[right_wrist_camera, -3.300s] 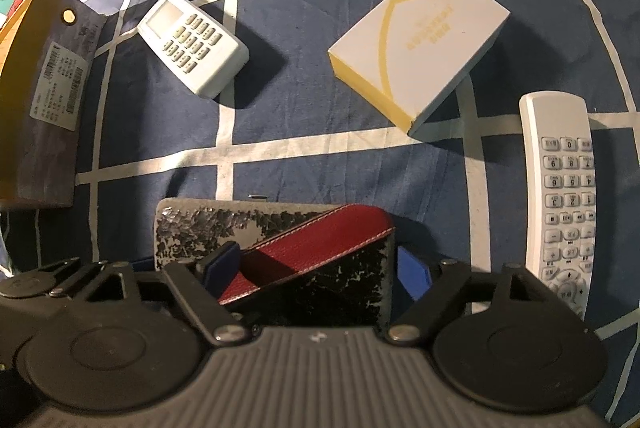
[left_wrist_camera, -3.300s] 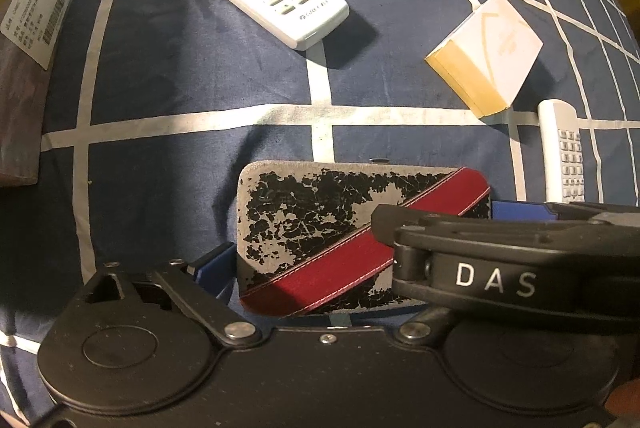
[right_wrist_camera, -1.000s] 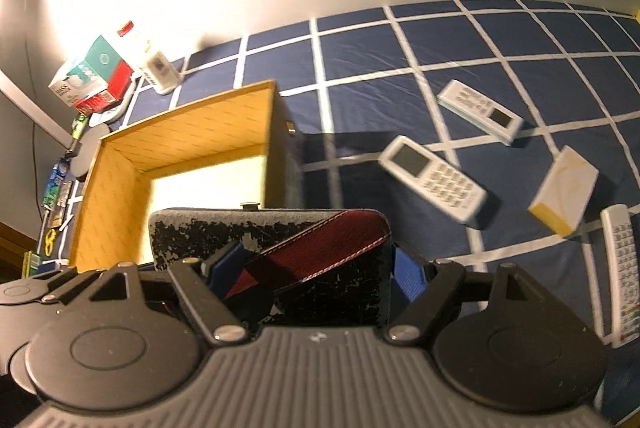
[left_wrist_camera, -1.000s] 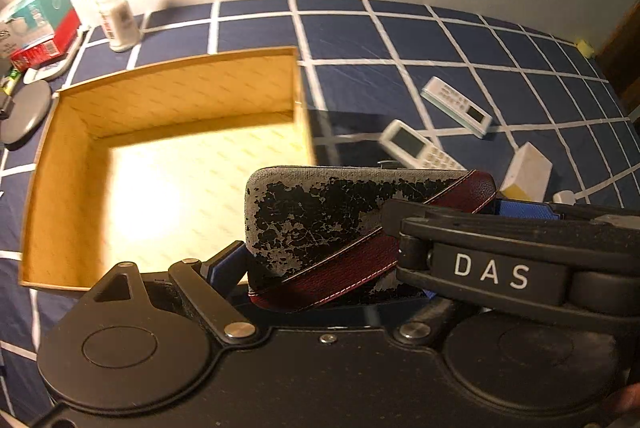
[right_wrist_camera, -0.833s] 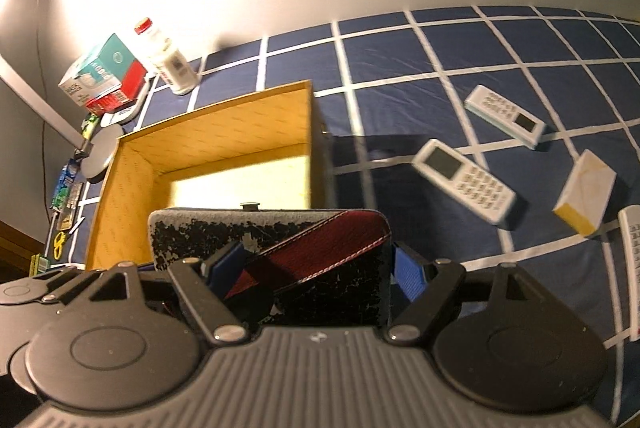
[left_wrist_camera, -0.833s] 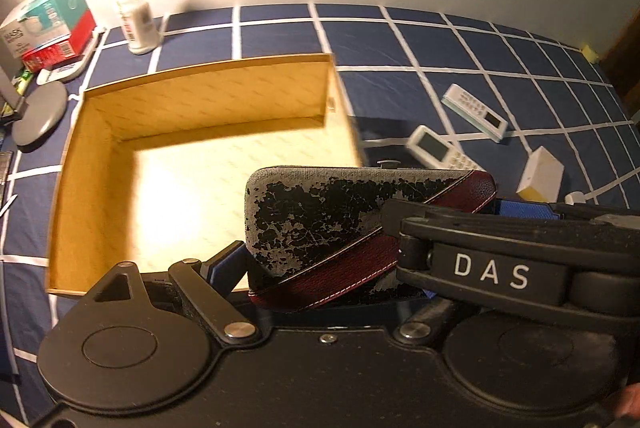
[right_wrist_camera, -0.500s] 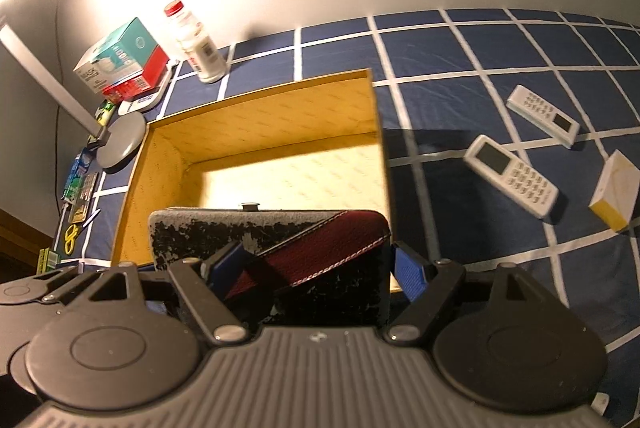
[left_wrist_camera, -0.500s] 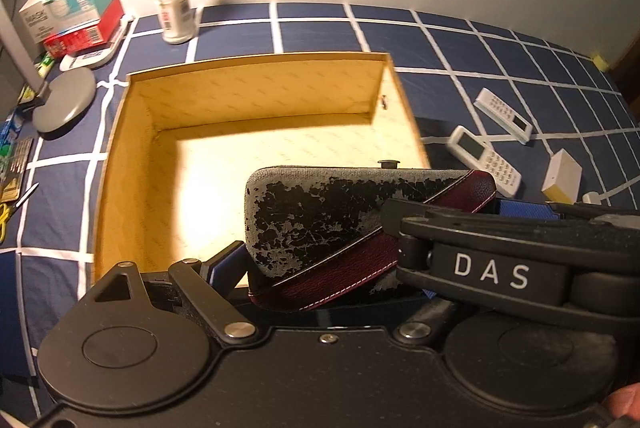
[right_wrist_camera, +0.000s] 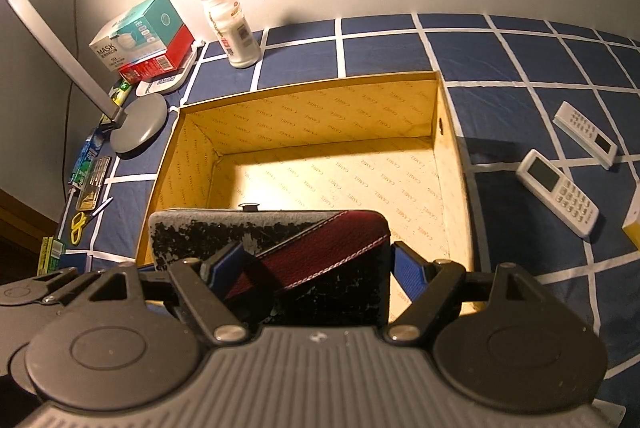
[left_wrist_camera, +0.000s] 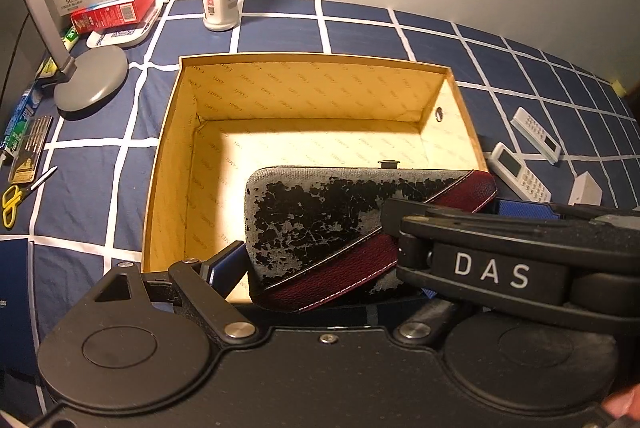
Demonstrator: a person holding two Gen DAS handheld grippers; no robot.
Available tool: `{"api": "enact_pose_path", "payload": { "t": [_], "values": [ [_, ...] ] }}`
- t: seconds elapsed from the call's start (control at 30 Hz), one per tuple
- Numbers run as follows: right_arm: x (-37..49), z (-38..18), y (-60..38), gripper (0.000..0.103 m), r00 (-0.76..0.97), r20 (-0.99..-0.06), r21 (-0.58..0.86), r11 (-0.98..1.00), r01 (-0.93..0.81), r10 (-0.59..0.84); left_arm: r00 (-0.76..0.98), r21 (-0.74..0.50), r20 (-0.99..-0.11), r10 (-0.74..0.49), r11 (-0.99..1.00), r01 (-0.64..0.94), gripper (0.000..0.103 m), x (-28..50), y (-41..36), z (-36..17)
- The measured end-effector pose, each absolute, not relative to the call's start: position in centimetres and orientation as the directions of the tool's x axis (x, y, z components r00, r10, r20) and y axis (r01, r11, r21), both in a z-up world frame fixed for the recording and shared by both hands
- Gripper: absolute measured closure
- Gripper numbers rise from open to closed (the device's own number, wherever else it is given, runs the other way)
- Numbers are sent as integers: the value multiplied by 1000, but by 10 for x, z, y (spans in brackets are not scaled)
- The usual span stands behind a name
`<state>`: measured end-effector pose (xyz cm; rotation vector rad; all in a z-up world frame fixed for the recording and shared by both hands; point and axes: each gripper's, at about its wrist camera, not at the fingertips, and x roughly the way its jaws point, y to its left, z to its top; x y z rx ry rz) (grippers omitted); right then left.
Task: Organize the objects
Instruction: 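Lower the held wallet into the cardboard box with the right gripper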
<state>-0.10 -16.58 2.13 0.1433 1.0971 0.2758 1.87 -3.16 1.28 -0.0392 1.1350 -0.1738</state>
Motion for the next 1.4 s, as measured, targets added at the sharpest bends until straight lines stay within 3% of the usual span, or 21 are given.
{"api": "enact_pose_path", "payload": {
  "t": [0.8,1.4],
  "values": [
    [58,-80,-137,24,179,-953,229,968,-108,245,166,-162,-971,-171,985,66,18,73,-12,-83],
    [65,-115,-135,24,69,-970,223,969,-108,231,61,-169,-983,-170,985,33,18,79,-8,-119]
  ]
}}
